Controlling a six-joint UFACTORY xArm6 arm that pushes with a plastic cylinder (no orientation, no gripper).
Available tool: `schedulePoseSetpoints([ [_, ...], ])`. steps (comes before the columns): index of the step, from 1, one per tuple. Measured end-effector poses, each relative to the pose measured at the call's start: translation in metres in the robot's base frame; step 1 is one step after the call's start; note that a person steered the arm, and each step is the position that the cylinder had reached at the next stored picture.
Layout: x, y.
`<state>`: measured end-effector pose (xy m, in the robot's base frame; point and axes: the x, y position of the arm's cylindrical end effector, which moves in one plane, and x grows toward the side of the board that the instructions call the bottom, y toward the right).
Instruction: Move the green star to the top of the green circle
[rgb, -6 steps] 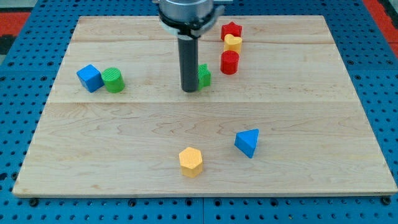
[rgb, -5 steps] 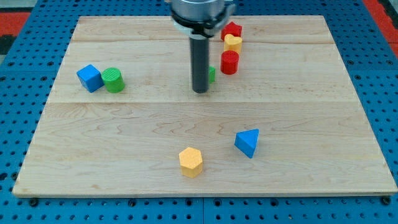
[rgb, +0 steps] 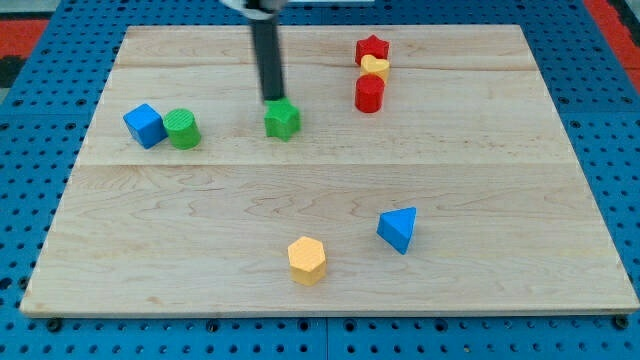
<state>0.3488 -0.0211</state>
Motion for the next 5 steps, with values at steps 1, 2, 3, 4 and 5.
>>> schedulePoseSetpoints([
  [1, 0.029, 0.063],
  [2, 0.046, 0.018],
  [3, 0.018, -0.081],
  [4, -0.004, -0.1],
  [5, -0.038, -0.109],
])
